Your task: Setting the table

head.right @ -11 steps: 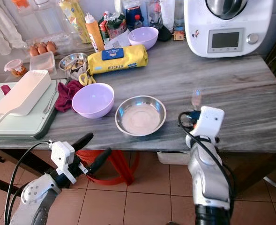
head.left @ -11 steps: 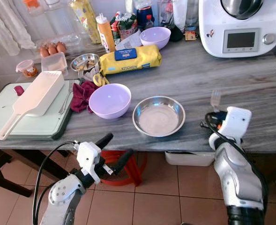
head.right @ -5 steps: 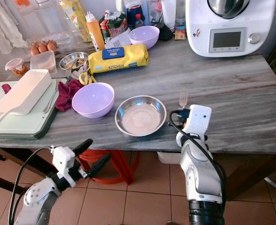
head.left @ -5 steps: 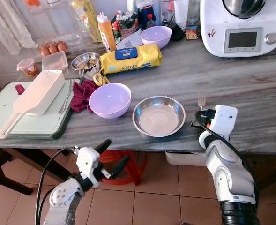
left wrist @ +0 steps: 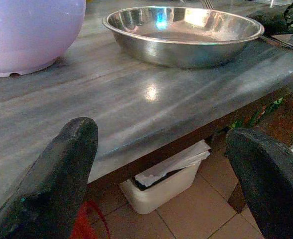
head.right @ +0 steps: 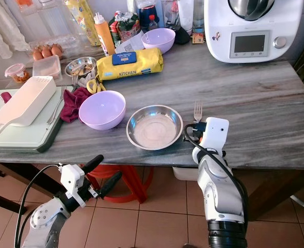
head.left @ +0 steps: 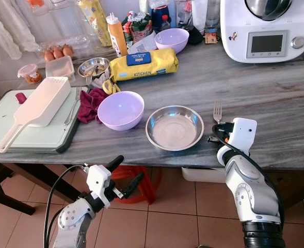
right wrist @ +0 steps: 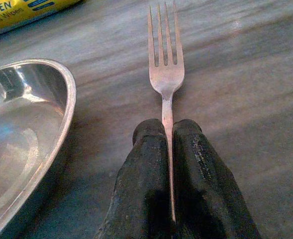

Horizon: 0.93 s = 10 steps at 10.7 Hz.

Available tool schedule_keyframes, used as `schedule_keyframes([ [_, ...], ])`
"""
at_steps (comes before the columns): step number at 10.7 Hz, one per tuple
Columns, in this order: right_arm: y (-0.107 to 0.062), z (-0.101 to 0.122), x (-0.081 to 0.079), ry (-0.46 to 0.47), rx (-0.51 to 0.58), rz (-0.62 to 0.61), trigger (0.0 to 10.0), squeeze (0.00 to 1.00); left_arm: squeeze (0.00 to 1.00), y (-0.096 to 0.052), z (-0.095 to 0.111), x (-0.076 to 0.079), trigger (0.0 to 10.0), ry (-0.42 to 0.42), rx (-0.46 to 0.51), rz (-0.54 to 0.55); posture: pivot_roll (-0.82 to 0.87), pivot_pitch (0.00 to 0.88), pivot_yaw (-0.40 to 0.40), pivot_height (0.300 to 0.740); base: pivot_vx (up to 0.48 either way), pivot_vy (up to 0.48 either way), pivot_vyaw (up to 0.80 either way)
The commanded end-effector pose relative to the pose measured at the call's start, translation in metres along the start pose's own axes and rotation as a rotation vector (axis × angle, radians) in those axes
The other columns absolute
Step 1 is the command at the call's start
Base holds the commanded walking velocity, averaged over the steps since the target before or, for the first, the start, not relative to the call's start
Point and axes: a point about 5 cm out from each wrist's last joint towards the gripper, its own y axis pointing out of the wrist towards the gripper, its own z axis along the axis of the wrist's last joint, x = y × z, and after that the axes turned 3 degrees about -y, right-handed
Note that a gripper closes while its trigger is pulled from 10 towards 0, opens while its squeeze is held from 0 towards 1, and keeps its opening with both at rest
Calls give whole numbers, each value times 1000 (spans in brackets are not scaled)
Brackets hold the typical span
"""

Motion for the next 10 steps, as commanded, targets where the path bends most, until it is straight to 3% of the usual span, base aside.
schedule_keyframes([
  [1, 0, -9, -5, 14, -50, 24, 10000, 420, 0, -7, -5, -4, 10000, -8, -26, 17, -81, 131, 149, 740, 0, 0, 0],
  [2, 0, -10, -4, 15, -54, 24, 10000, 835, 0, -6, -6, -4, 10000, -7, -26, 17, -81, 131, 149, 740, 0, 0, 0],
  [3, 0, -11, -3, 16, -59, 25, 10000, 1000, 0, -5, -6, -4, 10000, -6, -8, 12, -82, 132, 150, 740, 0, 0, 0],
  [6, -2, -14, -2, 16, -64, 27, 10000, 1000, 0, 4, 7, -6, 10000, 0, 77, 1, -86, 129, 144, 740, 0, 0, 0],
  [8, -3, -13, 0, 6, -59, 30, 10000, 1000, 0, 12, 47, -21, 10000, 48, 182, -24, -86, 127, 142, 740, 0, 0, 0],
  [10, -3, -13, 0, -1, -58, 35, 10000, 1000, 0, 15, 61, -24, 10000, 76, 198, -70, -85, 123, 140, 740, 0, 0, 0],
])
